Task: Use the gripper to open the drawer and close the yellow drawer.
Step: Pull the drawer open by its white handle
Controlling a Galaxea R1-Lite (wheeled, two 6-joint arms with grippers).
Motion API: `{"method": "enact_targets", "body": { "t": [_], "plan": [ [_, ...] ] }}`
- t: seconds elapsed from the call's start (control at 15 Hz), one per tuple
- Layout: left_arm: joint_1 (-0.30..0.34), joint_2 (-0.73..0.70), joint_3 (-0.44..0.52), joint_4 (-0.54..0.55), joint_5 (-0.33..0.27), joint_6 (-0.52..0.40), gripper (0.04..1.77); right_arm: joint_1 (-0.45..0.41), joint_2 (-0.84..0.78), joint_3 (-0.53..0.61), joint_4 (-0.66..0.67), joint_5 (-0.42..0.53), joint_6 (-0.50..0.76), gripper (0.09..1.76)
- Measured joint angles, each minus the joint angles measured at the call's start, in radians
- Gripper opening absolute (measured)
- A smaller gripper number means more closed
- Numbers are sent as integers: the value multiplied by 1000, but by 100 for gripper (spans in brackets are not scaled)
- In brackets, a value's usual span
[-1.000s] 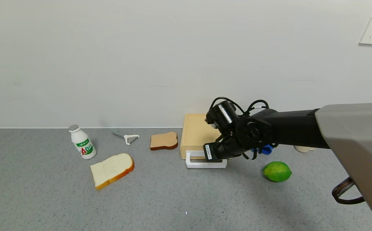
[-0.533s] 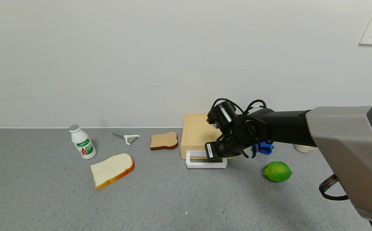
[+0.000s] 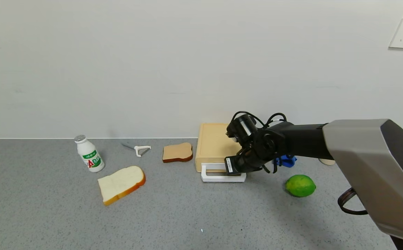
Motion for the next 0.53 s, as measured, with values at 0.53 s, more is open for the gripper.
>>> {"method": "enact_targets", "body": {
  "t": [0.53],
  "plan": [
    [0, 0, 0, 0, 0, 0, 172, -4, 21, -1, 0, -1, -2, 11]
  ]
}}
